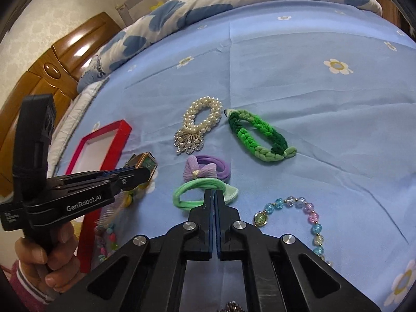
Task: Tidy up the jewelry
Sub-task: 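Grasp the gold watch with the left tool while the right tool grasps the green hair tie, then lower the watch into the red tray with the left tool while the right tool releases the hair tie there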
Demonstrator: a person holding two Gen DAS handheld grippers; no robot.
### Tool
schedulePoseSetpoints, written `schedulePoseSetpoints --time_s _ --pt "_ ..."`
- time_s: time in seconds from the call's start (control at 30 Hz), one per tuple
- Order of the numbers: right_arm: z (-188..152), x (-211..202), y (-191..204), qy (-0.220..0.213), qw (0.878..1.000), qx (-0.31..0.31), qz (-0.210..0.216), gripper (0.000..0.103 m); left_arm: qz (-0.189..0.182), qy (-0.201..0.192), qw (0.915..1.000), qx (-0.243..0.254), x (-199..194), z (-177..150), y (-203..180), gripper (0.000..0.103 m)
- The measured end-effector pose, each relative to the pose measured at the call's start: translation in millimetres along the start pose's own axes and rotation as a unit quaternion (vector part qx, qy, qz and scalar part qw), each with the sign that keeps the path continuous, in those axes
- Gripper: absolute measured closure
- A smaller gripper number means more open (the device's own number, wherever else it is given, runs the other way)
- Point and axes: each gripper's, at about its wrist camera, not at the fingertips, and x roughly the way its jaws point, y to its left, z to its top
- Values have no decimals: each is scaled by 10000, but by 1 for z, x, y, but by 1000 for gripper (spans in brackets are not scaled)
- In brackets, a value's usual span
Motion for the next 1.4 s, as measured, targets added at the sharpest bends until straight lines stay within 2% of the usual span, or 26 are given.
schedulePoseSetpoints --time_s 0.27,0.37,0.43,0.5,0.6,0.67,0.7,0.73,0.77,0.83,1.07,1.2,1.4 --pt "-6 -19 6 -151 9998 -90 44 102 -143 -369 9991 -182 -49 -10 8 96" --pt "-4 -11 5 -13 9999 76 119 86 -181 -510 9982 -263 -67 -15 11 96" --pt "-4 -8 8 -1 9997 131 216 58 -209 -579 9976 -327 -78 -18 15 96" --pt "-4 -7 17 -75 9998 35 168 54 -214 -615 9972 -380 -85 -20 18 96" --pt "-3 2 27 -52 9999 -96 -6 54 -193 -665 9967 -425 -92 -23 24 96" --pt "-1 13 31 -19 9991 -246 -349 55 -179 -695 9964 -459 -97 -25 27 96" --pt "0 18 30 6 9986 -267 -465 60 -172 -714 9962 -475 -100 -26 29 96" --pt "0 21 28 36 9980 -259 -572 76 -166 -737 9960 -486 -103 -27 32 96" --pt "0 21 26 17 9977 -227 -644 84 -159 -762 9957 -494 -105 -28 33 96" --pt "0 13 21 -42 9980 -154 -604 95 -144 -822 9952 -507 -111 -31 37 96" --pt "-4 -17 35 -257 9988 -246 -329 96 -69 -907 9939 -623 -124 -46 52 96" --pt "-6 -22 60 -257 9990 -358 109 96 122 -949 9931 -681 -134 -60 65 96" --pt "-9 -10 110 -104 9960 -725 522 96 362 -999 9900 -926 -144 -78 98 96"
